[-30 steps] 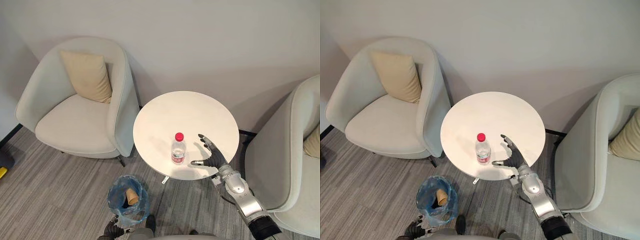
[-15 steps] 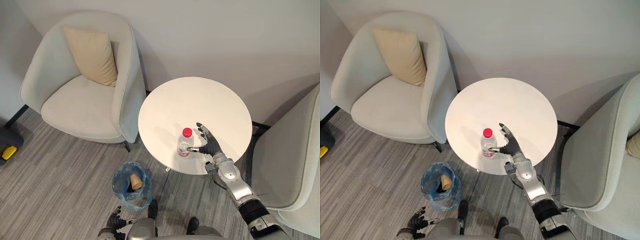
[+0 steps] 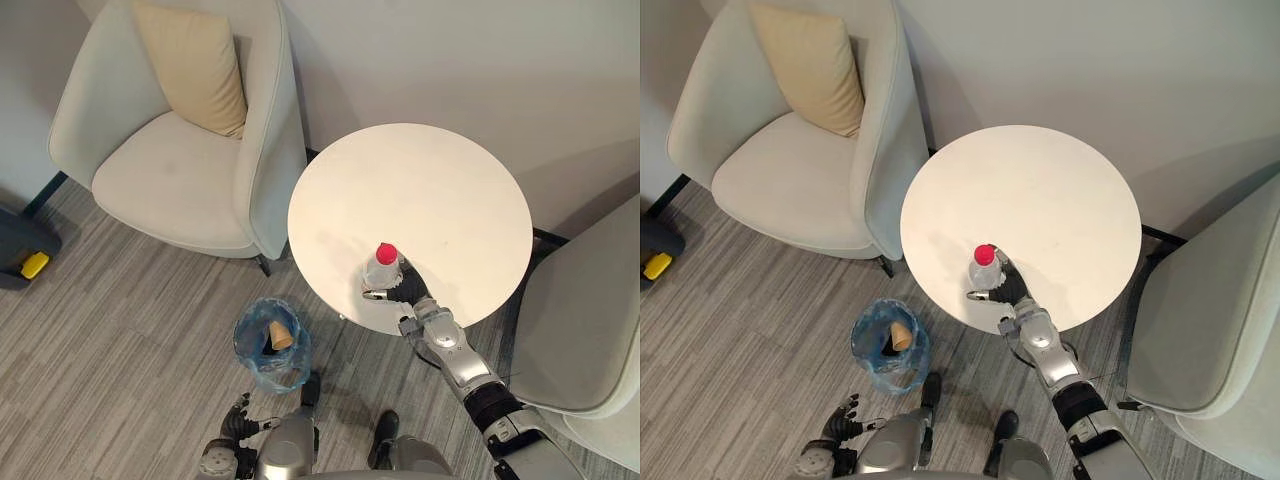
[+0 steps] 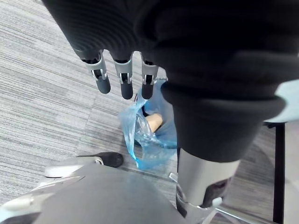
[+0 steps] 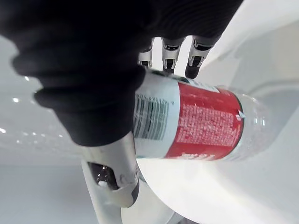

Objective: Gather rubbish on tea table into small bin, then transfer packed bag to large trash can.

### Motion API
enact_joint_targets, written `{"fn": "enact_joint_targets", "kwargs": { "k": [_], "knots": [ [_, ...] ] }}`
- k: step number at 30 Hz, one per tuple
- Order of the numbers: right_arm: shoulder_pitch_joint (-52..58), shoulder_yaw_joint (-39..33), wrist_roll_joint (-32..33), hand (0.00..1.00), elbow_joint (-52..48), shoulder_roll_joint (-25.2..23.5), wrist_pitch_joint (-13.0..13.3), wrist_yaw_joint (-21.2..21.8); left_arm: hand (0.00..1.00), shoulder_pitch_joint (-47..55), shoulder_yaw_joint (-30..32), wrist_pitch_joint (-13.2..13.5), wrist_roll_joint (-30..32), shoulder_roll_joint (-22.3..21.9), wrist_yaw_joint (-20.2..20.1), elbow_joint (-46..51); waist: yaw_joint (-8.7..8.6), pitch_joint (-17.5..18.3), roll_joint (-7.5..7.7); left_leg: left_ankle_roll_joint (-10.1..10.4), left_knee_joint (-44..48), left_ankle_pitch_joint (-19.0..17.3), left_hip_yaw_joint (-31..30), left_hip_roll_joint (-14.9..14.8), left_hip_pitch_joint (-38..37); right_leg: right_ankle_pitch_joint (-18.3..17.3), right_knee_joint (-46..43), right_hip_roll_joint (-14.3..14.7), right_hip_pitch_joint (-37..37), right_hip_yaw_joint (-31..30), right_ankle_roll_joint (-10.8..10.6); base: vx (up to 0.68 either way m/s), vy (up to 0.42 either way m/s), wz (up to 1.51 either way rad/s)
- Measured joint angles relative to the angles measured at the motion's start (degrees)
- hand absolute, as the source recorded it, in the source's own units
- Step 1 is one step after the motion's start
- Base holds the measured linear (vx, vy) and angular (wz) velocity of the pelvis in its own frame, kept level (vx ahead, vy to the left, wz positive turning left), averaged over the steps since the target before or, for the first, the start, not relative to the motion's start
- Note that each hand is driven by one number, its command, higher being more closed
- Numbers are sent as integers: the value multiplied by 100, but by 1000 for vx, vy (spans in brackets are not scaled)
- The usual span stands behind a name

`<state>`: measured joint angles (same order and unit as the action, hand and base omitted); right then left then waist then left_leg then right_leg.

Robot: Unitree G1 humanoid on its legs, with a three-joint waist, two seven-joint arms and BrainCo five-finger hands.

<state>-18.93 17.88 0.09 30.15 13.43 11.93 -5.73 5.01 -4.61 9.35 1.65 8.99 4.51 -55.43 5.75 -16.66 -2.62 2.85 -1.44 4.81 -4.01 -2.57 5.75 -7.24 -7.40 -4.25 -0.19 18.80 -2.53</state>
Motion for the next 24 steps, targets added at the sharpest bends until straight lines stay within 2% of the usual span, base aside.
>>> {"fn": "enact_joint_targets", "kwargs": {
  "k": [3,4,13,16,24],
  "knots": [
    [-13,2,-10,0,1,-80,0,-56,0,-1,-5,-5,0,-1,20,44,-5,-51,-20,0,35,0,-29,13,55,-3,-23,-12,-33,9,1,-14,-7,4],
    [-14,4,-12,100,8,-83,0,-59,0,-1,-10,-5,0,-1,52,52,-1,-64,-23,0,36,0,-33,16,60,-6,-27,-14,-36,9,4,0,0,0],
    [-165,12,-19,100,224,-174,-2,-82,0,-8,-21,-4,-1,-2,62,84,34,-75,-25,0,74,0,-41,16,140,-27,-88,-22,-127,7,11,0,0,0],
    [-177,10,-16,100,237,-172,-3,-97,0,-79,-31,-7,-2,-21,61,85,123,-131,-48,0,86,0,-44,15,140,-28,-101,-23,-126,6,12,0,0,0],
    [-140,-18,-11,100,78,-177,-5,-182,0,-121,-29,-13,-1,-28,62,85,126,-150,-48,0,90,0,-46,36,136,-34,-124,-50,-126,-2,12,0,0,0]
  ]
}}
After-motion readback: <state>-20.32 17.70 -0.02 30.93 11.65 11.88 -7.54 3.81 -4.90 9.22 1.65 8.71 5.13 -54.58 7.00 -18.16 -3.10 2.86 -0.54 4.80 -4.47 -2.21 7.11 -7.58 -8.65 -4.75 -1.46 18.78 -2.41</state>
